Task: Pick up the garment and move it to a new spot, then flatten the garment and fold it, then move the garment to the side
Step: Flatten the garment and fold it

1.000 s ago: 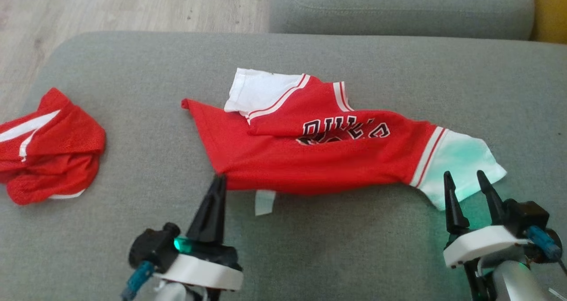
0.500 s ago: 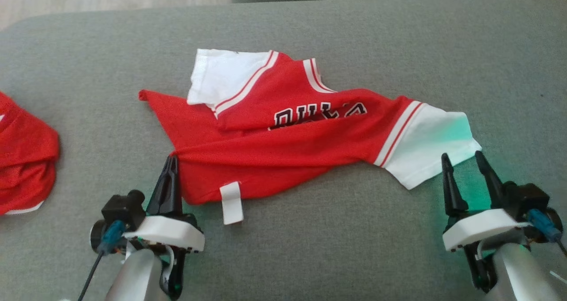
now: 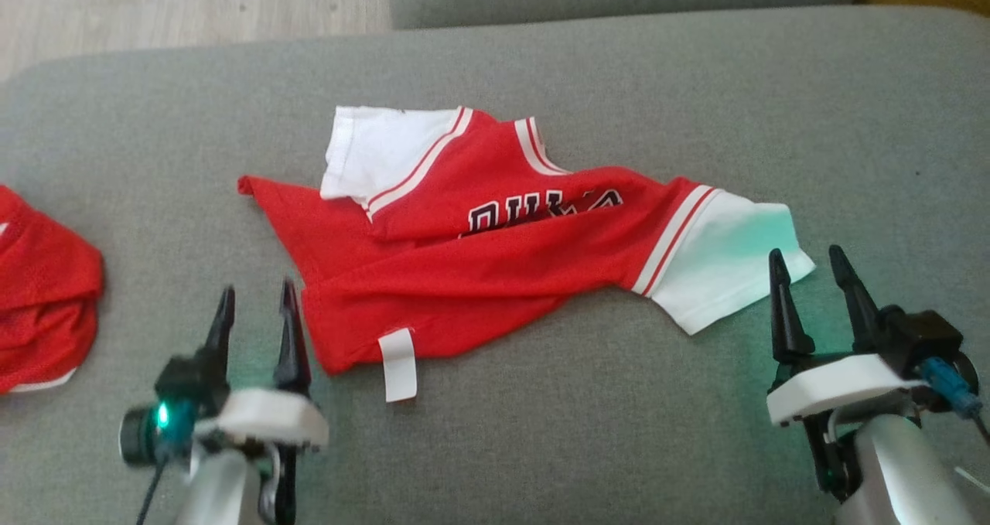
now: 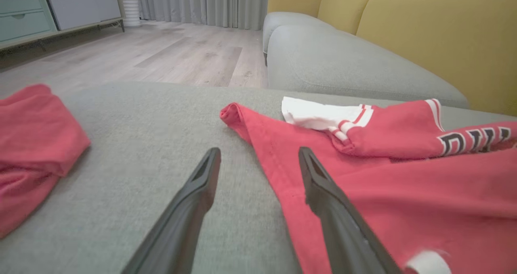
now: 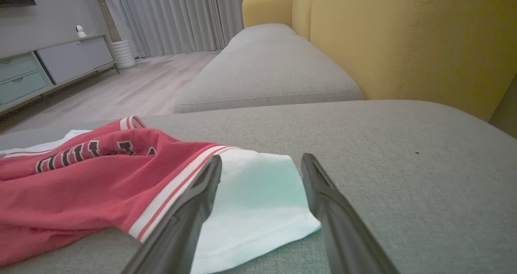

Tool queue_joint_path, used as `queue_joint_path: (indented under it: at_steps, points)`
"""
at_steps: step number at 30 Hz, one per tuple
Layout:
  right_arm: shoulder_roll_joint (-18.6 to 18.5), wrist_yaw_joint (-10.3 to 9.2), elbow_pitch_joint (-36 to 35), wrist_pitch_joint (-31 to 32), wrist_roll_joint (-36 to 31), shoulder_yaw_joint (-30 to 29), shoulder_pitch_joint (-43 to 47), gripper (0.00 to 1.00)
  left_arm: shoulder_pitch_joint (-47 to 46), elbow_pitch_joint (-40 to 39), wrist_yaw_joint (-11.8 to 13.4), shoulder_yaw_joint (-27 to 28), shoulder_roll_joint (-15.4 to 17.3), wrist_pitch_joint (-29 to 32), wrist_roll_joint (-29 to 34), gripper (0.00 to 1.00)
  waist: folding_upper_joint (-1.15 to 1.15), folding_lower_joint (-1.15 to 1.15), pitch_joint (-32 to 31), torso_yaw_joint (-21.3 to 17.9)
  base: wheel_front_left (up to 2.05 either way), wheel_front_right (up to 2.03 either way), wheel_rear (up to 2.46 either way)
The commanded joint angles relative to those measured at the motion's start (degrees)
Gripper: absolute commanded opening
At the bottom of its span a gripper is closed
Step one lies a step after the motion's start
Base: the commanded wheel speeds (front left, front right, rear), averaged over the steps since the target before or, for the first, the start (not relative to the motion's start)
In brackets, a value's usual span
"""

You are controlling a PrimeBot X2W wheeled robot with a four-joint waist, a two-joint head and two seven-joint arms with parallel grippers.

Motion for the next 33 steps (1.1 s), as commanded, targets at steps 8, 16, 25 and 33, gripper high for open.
queue_joint_path:
  at_steps: [8, 16, 25, 33]
  points:
    - [1.6, -0.04, 1.2, -0.2, -1.0, 1.6, 2.6, 1.0, 10.0, -6.2, -0.1, -0.8, 0.7, -0.3, -2.3, 1.0, 0.0, 0.0, -5.6, 0.2, 0.0, 0.0, 0.0]
    - [2.2, -0.04, 4.7, -0.2, -1.0, 2.8, 4.7, 1.0, 15.1, -7.6, 0.5, -5.0, 0.7, -0.3, -5.5, 1.0, 0.0, 0.0, -8.0, 0.2, 0.0, 0.0, 0.0]
    - [2.4, -0.04, 4.4, -0.2, -0.9, 3.4, 3.9, 1.0, 13.8, -6.0, -0.8, -6.4, 0.7, -0.3, -7.1, 1.0, 0.0, 0.0, -6.4, -0.6, 0.0, 0.0, 0.0]
    - [1.4, -0.04, 4.0, -0.2, -0.3, 4.6, 2.0, 1.0, 8.6, -3.3, -2.4, -7.7, 0.7, -0.3, -10.6, 1.0, 0.0, 0.0, -1.6, -1.6, 0.0, 0.0, 0.0]
